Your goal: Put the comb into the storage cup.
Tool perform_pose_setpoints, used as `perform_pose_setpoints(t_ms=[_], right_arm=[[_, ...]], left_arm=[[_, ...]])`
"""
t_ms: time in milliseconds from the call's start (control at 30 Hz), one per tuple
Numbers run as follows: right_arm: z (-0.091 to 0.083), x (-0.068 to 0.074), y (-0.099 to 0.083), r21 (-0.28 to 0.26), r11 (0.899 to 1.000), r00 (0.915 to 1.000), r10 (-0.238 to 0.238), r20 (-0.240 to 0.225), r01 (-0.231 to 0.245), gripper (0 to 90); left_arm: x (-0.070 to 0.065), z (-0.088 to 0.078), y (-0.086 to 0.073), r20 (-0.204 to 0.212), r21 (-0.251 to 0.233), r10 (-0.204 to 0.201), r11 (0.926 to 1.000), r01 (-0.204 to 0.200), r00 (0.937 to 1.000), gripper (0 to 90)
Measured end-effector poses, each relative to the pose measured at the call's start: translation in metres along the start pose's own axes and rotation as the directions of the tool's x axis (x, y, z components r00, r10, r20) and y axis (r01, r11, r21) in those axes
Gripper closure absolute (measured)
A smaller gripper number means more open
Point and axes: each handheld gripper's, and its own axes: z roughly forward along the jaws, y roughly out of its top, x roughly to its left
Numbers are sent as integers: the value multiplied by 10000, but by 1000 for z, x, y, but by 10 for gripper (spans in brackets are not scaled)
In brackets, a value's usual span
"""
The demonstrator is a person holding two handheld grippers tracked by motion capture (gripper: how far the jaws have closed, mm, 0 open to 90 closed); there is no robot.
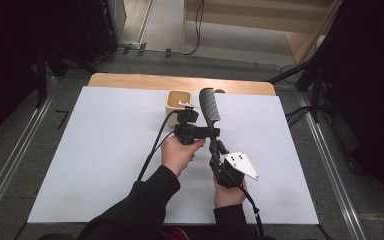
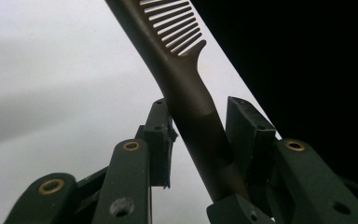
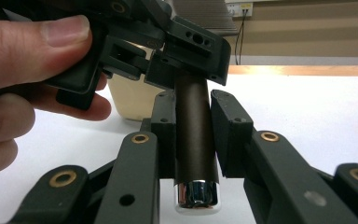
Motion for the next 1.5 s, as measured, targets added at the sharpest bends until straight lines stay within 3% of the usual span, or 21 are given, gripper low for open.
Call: perform_pose_setpoints(t_ms=[333,467,667,833,1100,1233,1500], right_arm=[[1,-2,-1,61,10000,10000,-25,-85,26,700],[0,-3,0,59,9999,9997,85,-220,-84,700],[0,-2,0,23,10000,9998,-3,-196,3,692],[1,-4,1,149,9999,9990,-39,-437,46,679],[3,-2,1,118,9974,9946,-705,-764,716,572],[0,-4,3,384,9964,9901,-705,-1212,757,519],[-5,-7,6,643,9929,9875,-918,-1278,1006,460]], left_arm=[[0,-3,-2,367,-222,-102,9997,110,9993,685],[0,-6,-1,727,-230,-433,9987,451,9964,705],[-1,-6,-1,824,-325,-398,9986,426,9958,721],[-1,-7,0,871,-279,-418,9986,443,9953,726],[1,-10,2,776,-340,-398,9985,425,9962,727],[3,-12,3,593,-271,-301,9991,317,9978,726],[5,-20,6,117,-369,-50,9993,55,9999,726]])
